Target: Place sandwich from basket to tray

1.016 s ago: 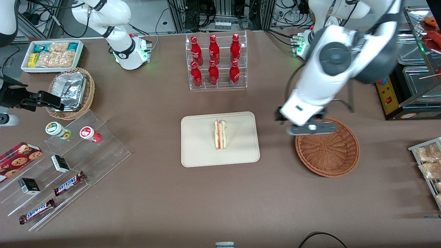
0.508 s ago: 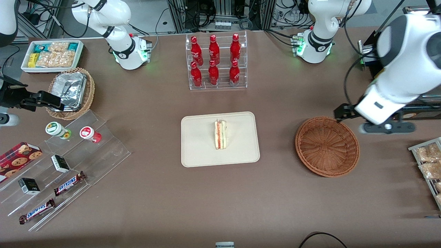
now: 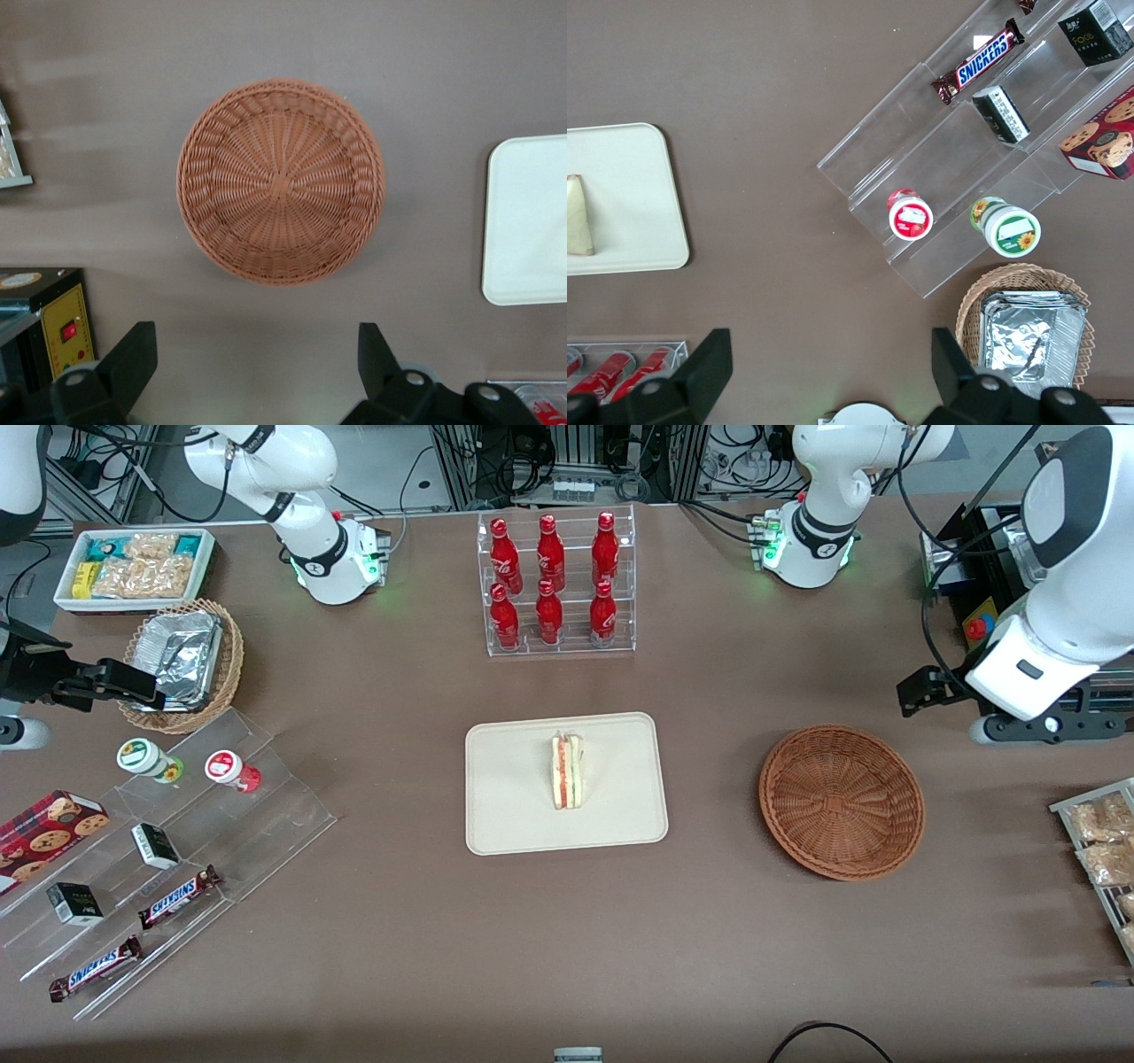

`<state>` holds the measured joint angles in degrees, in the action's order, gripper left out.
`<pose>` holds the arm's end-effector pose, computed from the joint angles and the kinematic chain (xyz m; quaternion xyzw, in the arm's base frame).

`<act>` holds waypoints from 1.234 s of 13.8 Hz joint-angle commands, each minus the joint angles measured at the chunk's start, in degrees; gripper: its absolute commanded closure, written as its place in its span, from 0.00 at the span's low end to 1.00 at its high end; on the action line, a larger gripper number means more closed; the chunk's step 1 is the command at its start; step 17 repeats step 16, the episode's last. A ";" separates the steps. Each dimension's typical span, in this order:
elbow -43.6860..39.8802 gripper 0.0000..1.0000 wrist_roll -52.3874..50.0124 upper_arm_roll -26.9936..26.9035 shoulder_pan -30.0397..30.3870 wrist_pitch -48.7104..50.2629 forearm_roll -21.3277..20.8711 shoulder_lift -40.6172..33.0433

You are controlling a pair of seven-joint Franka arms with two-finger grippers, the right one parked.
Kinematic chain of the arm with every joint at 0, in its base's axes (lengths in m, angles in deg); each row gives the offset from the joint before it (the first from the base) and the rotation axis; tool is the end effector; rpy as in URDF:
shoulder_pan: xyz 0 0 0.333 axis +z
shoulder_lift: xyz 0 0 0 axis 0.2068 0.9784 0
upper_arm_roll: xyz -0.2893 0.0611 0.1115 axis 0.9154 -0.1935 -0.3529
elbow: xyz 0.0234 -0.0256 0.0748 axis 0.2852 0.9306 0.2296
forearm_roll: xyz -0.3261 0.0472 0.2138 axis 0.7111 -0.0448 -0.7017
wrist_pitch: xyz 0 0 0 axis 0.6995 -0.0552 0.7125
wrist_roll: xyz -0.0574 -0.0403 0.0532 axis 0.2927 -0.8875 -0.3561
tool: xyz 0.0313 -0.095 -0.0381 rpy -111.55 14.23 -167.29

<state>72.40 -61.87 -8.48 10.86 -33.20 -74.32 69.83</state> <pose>0.5530 -0.0613 0.5648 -0.9990 0.0065 0.0359 0.0254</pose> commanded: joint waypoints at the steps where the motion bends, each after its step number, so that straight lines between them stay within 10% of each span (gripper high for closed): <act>1: 4.33 0.00 0.85 -0.27 0.37 -0.16 0.73 -4.62; 4: 1.61 0.00 1.11 -2.72 -0.68 0.36 4.94 -2.61; 17: -2.97 0.00 3.48 -3.53 -2.53 0.36 0.12 -0.05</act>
